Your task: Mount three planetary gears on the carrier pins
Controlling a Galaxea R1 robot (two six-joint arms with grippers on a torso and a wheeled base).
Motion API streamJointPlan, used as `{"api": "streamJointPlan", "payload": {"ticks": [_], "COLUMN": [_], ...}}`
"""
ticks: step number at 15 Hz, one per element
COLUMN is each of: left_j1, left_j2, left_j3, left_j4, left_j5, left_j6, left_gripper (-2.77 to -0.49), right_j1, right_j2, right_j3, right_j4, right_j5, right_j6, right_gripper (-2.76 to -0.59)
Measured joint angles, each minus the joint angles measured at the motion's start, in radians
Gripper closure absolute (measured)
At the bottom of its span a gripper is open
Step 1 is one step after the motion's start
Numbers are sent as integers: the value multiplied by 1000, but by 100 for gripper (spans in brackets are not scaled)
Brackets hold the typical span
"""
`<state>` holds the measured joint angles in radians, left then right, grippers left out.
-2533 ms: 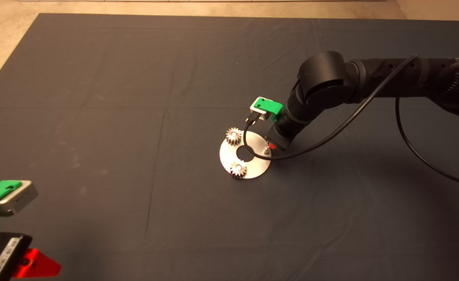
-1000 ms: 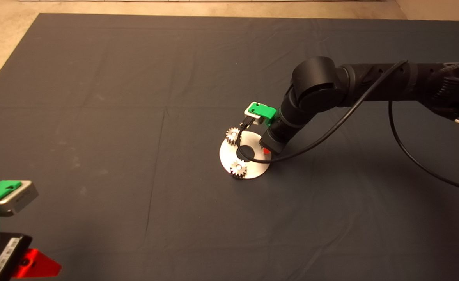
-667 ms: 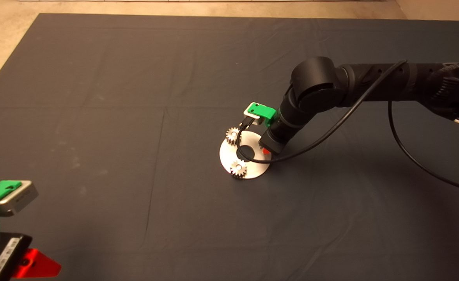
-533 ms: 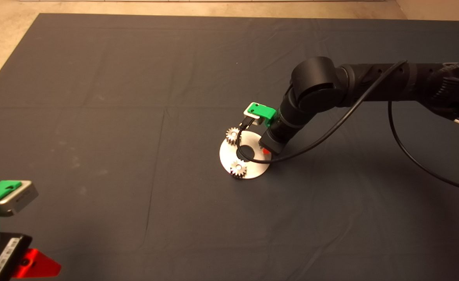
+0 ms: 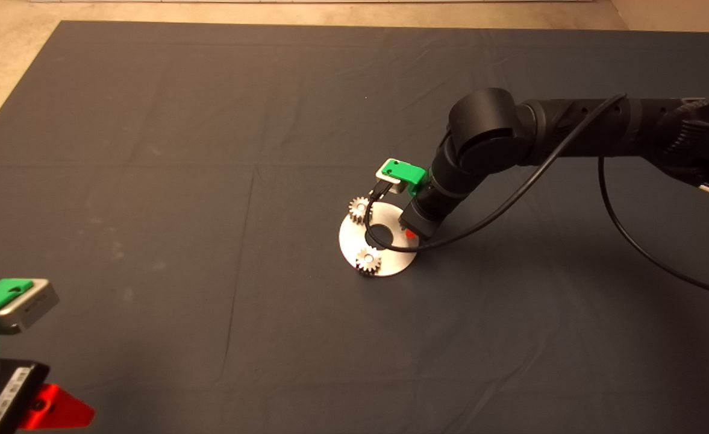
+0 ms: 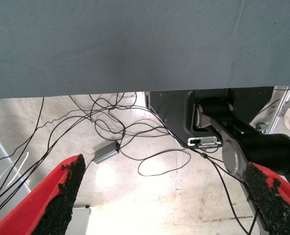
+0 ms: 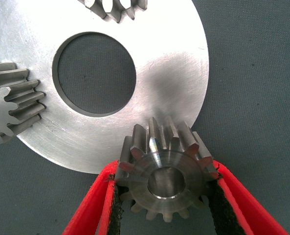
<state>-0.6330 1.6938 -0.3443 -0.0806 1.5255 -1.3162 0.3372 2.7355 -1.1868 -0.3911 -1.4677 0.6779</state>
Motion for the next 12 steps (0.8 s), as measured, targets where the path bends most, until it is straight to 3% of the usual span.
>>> {"api": "streamJointPlan", "payload": {"ticks": [4, 12], "left_j1": [0, 0], "left_j2": [-1, -2], "left_j3": [0, 0], "left_j4": [0, 0], "left_j5": [0, 0], "left_j6": [0, 0], "left_gripper": [-233, -233], "right_j1": [-1, -2], "right_j2": [11, 12], "right_j3": [-2, -1], "right_j4": [0, 7], "right_j5": [-11, -13], "right_j6": [0, 0], "right_gripper": [-107, -107]}}
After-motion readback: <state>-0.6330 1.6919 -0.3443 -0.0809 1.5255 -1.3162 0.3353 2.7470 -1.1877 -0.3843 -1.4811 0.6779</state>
